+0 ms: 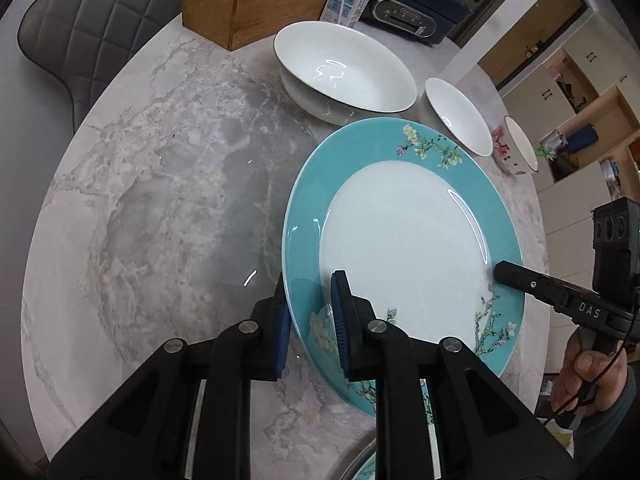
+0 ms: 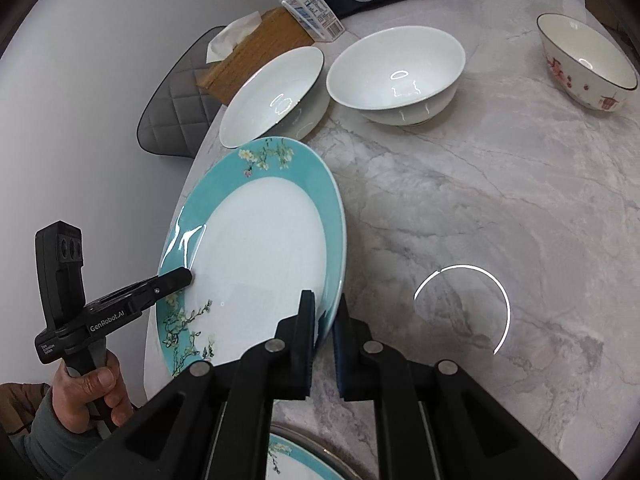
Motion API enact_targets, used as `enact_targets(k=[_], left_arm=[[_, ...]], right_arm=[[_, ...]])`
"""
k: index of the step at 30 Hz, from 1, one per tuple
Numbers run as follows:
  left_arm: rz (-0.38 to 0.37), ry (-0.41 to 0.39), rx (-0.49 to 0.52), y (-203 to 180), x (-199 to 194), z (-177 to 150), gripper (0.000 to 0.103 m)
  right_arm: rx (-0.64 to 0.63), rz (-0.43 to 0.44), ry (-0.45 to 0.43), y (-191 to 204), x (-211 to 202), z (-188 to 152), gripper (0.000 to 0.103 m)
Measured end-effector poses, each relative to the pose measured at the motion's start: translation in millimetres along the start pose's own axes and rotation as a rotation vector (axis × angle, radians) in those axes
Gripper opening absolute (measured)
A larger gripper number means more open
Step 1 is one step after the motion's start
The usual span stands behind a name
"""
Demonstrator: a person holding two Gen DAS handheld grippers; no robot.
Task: Organize plates and bowls
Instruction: 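Carry the teal plate onto the plate stack and open the right gripper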
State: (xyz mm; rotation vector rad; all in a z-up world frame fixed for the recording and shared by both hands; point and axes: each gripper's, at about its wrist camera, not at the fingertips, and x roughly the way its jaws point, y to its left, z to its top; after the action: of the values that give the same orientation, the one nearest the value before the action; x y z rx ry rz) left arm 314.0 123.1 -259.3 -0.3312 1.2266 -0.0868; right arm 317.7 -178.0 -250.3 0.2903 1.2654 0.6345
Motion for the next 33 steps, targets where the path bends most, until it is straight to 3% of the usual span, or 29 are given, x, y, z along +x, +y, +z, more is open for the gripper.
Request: enact_targets(k=[15,26,33], left_arm=[[-0.067,-0.002,0.080,-41.8,-60.1,-87.2,0.017],[-0.089,0.070,0.124,-49.0,-54.1,-156.5,0.017],[-0.089,0.095,0.147,-45.1,-44.9,-185.4,0.017]], right_arm=[[0.018,-0.029,-0.069,15.7,-70.6,-93.6,0.011],[0.106,-0.050,-0.052,2.2,-77.9,-171.4,0.011],[0.141,-0.066,-0.046,-2.0,-75.3,-200.9,0.011]])
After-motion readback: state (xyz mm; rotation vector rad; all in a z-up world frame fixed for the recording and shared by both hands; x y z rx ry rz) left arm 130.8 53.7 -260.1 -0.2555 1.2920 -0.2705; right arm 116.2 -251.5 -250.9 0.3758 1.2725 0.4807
